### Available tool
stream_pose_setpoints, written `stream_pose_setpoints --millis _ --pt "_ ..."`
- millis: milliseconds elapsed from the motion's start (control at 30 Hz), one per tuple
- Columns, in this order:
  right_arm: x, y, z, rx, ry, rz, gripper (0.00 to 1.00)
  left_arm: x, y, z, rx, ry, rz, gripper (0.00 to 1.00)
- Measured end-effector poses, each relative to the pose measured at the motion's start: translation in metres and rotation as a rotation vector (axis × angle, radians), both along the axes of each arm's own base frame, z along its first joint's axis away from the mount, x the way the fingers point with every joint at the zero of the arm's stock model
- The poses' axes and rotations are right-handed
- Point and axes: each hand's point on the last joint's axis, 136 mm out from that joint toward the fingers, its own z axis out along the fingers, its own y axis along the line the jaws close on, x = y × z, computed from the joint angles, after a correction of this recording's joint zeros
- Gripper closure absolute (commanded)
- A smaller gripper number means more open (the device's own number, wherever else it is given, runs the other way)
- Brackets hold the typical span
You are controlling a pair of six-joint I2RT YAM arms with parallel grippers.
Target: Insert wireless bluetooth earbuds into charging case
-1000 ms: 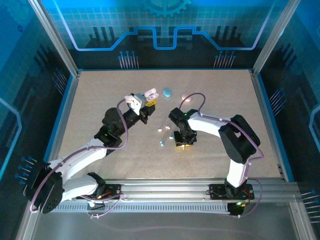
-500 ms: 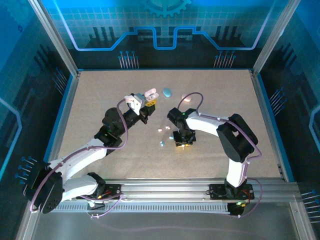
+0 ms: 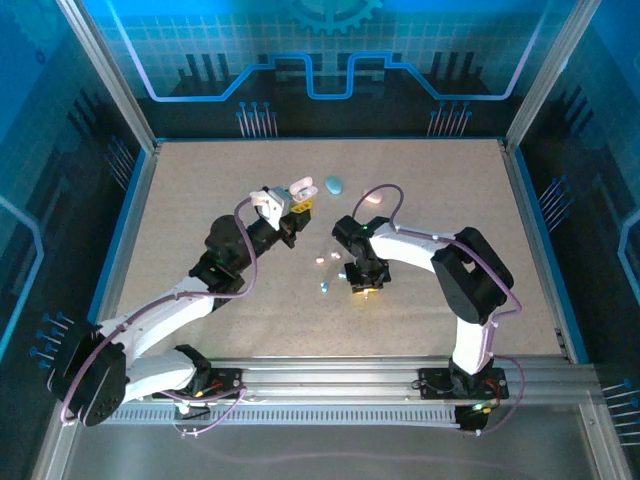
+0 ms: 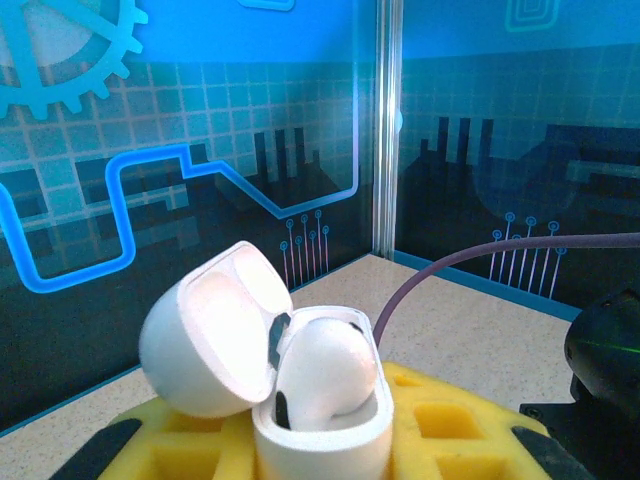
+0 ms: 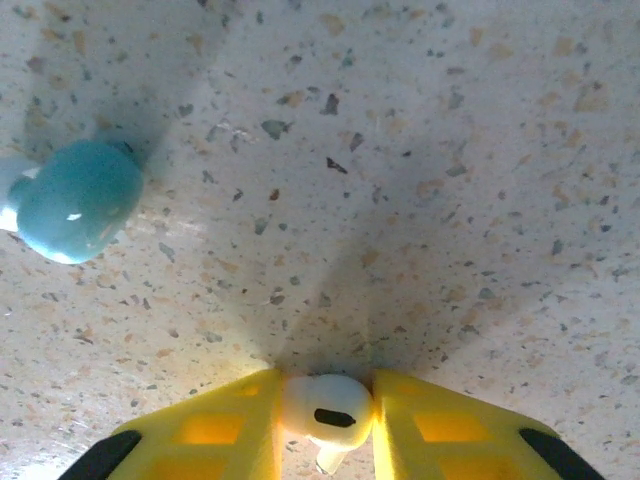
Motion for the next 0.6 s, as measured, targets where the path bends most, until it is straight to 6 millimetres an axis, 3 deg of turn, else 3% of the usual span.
stream_pose_setpoints --millis 133,233,300,600 --pt "0.008 -0.003 0.014 -0.005 -0.069 0.015 0.73 0.001 -0.002 -0.003 0.003 0.007 -0.007 0.79" --pt "0.018 -0.004 0.047 0.032 -0.172 0.022 0.73 0.001 -0.005 -0.008 0.002 0.025 -0.025 0.79" --pt "0.024 -0.005 0.079 0.073 -0.267 0.033 0.73 0.0 -0.009 -0.012 0.001 0.04 -0.049 0.79" --pt "0.036 -0.017 0.265 0.319 -0.81 0.083 0.73 -0.007 -0.045 -0.018 -0.026 0.083 -0.243 0.79"
